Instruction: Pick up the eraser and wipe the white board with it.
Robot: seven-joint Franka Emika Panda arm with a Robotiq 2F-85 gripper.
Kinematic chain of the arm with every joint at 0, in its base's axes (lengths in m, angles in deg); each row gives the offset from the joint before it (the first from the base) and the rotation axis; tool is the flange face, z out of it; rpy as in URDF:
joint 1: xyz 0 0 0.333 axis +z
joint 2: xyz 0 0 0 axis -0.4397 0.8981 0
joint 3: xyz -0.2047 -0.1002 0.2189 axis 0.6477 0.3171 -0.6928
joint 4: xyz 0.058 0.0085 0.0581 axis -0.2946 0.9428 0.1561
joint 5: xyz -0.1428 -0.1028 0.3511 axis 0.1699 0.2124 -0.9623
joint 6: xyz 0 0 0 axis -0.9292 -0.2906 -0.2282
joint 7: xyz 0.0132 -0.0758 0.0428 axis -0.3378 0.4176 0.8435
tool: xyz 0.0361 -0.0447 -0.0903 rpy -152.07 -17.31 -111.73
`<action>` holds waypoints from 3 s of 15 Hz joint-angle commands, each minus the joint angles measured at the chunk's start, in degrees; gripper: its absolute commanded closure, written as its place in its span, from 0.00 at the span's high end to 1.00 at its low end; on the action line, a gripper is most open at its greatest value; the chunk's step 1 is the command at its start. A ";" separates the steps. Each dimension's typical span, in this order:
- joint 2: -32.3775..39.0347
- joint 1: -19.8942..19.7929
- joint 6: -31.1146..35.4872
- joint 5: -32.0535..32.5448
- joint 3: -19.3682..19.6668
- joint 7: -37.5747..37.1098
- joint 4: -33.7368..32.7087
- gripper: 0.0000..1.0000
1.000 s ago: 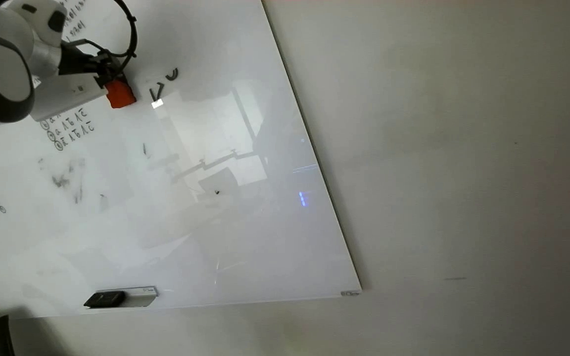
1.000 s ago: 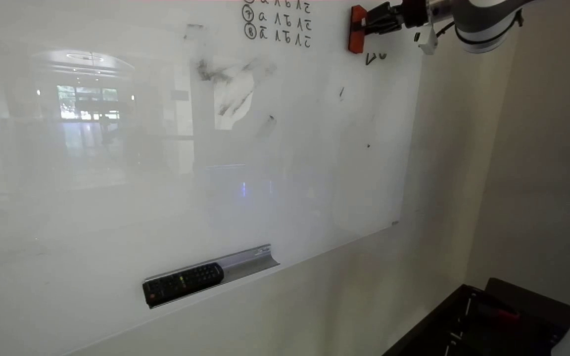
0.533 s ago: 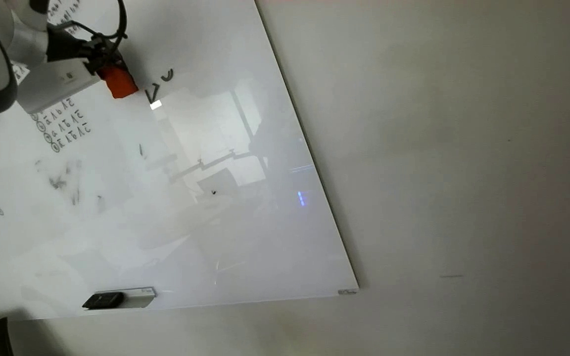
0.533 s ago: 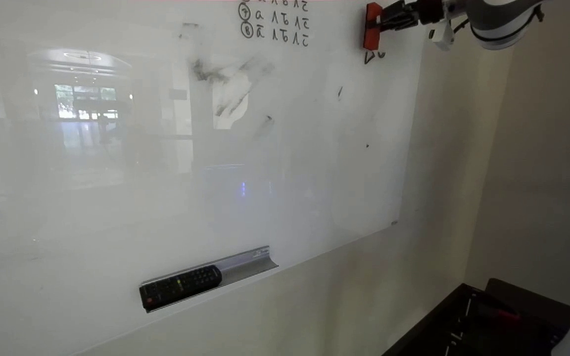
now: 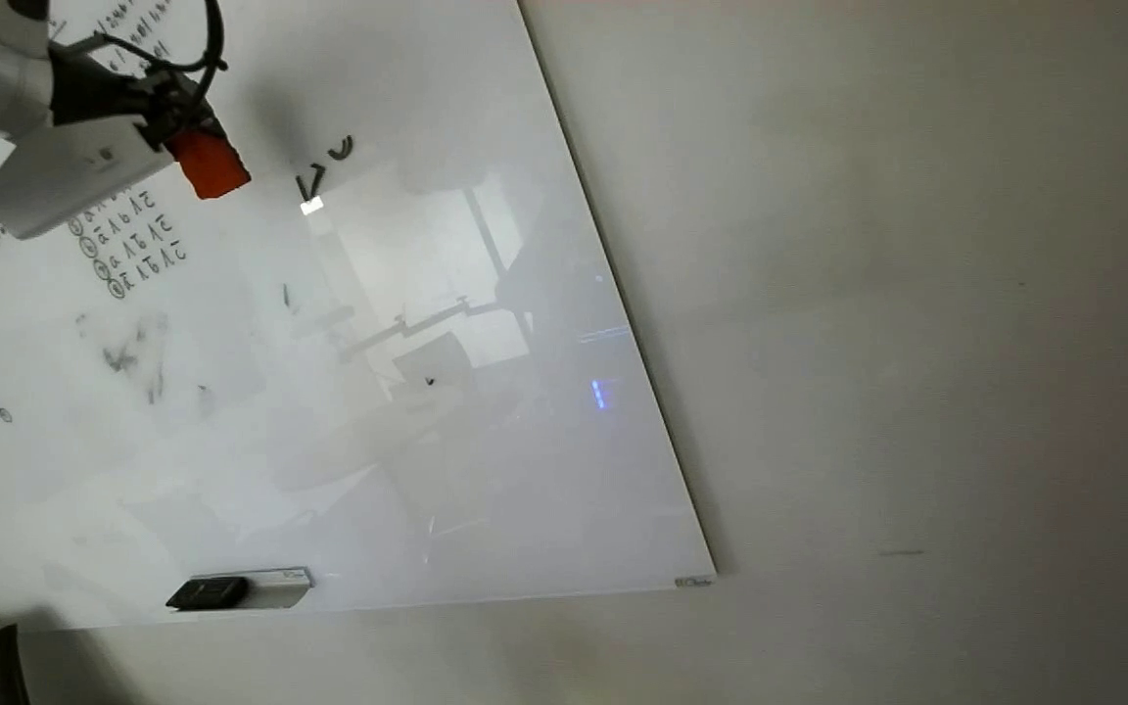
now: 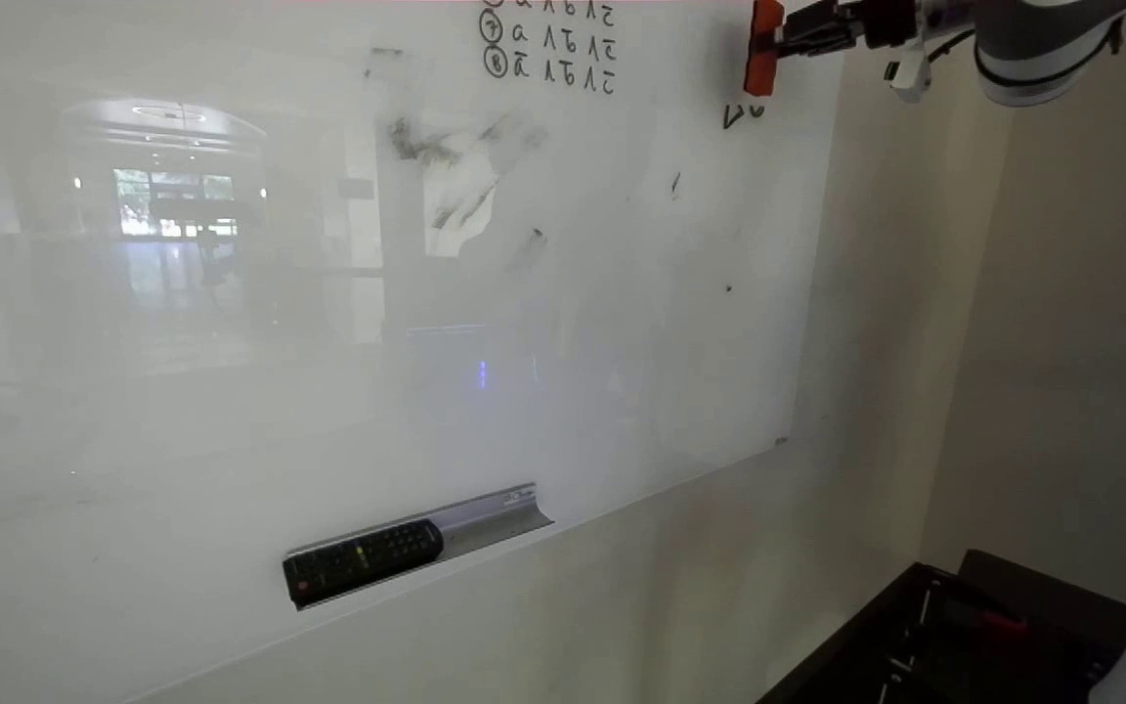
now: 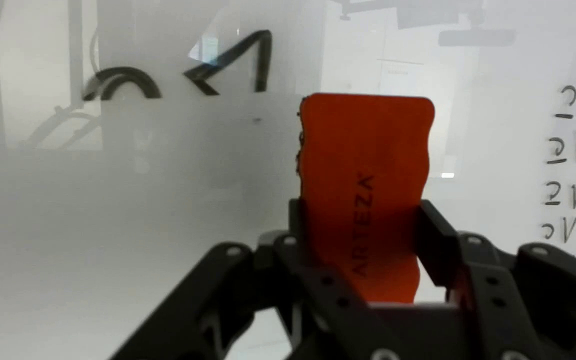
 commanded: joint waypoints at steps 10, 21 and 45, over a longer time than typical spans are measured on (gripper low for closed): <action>-0.63 7.91 -3.56 2.36 18.11 12.57 -8.87 0.29; 3.87 19.56 -6.52 0.83 24.88 13.46 -18.58 0.29; 22.01 7.57 7.85 1.51 -5.94 -2.00 2.05 0.29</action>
